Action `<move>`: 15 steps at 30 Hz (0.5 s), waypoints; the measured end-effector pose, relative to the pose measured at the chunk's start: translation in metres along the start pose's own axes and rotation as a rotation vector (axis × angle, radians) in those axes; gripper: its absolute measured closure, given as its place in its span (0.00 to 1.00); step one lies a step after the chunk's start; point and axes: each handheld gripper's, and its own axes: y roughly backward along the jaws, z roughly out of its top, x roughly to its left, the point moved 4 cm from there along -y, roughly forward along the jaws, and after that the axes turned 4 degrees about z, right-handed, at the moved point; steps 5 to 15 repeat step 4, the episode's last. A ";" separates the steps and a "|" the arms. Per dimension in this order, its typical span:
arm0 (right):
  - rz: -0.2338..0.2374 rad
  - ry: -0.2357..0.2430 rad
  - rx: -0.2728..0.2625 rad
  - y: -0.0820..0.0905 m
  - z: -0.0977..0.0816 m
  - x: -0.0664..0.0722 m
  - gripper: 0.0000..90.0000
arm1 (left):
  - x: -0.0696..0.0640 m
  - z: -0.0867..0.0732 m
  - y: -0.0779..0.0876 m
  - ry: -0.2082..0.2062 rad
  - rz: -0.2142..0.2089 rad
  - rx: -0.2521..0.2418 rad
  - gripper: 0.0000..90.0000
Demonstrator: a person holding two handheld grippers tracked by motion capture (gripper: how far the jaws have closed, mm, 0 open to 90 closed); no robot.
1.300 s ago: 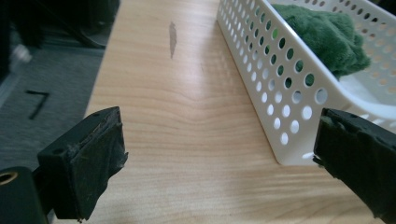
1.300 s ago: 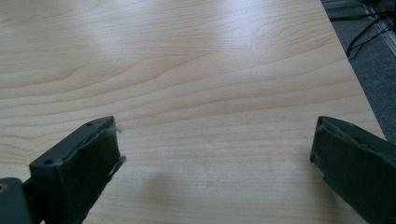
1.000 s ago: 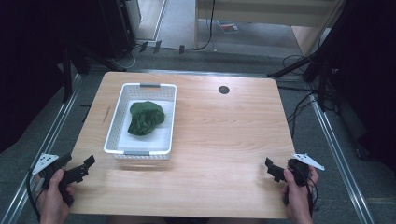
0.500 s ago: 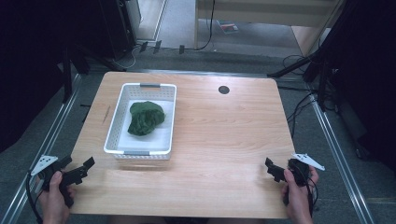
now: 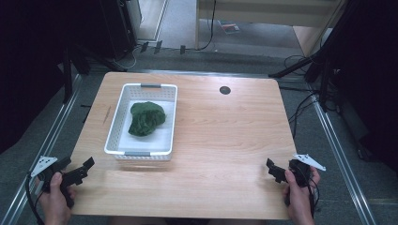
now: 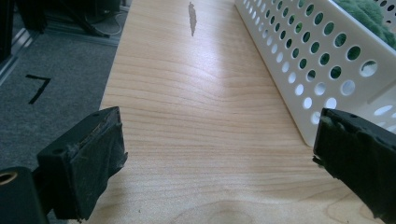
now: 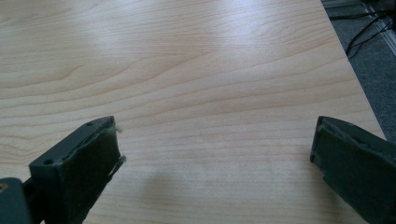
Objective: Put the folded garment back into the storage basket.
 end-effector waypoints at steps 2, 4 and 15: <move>-0.001 -0.001 0.001 0.000 0.000 0.000 0.01 | 0.000 0.000 0.000 0.003 -0.001 0.004 0.03; 0.000 0.001 0.001 0.000 0.000 0.000 0.01 | 0.001 0.000 0.000 0.004 -0.005 0.003 0.03; 0.000 0.001 0.001 0.000 0.000 0.000 0.01 | 0.001 0.000 0.000 0.004 -0.005 0.003 0.03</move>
